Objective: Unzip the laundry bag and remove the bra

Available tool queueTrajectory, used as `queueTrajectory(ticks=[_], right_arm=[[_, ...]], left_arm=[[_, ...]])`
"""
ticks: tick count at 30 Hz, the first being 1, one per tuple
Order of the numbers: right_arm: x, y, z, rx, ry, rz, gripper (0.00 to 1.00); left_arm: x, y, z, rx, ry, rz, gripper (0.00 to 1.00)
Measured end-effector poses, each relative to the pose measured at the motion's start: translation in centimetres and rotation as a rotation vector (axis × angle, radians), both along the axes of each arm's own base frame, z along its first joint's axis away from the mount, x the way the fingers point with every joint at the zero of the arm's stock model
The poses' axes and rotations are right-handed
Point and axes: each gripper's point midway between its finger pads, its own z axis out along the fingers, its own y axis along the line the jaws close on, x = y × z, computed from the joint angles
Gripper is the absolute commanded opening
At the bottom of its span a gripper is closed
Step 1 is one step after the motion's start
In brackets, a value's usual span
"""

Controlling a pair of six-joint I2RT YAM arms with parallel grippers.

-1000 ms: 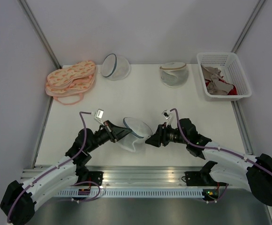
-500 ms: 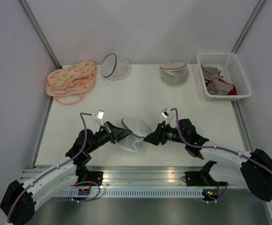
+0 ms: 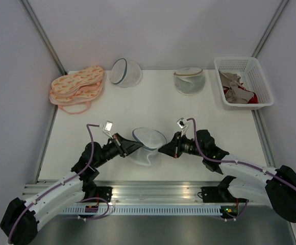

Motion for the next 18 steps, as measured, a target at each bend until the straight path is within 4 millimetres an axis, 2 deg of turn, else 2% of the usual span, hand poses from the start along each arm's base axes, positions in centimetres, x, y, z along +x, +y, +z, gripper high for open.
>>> queueTrajectory(ticks=[7,12,18], right_arm=[[-0.3,-1.6,-0.7,-0.127,-0.019,-0.015,0.00],[-0.1,-3.0,-0.2,-0.253,-0.054,-0.033,0.00],[-0.6,-3.9,-0.6,-0.307,-0.052,-0.026,0.00]], left_arm=[[0.2,0.4,-1.3,0.051,0.027,0.025,0.02],[1.4,0.6,-2.4,0.148,0.037,0.070,0.02],[3.5,-0.6,-3.3,0.253,0.023,0.069,0.02]])
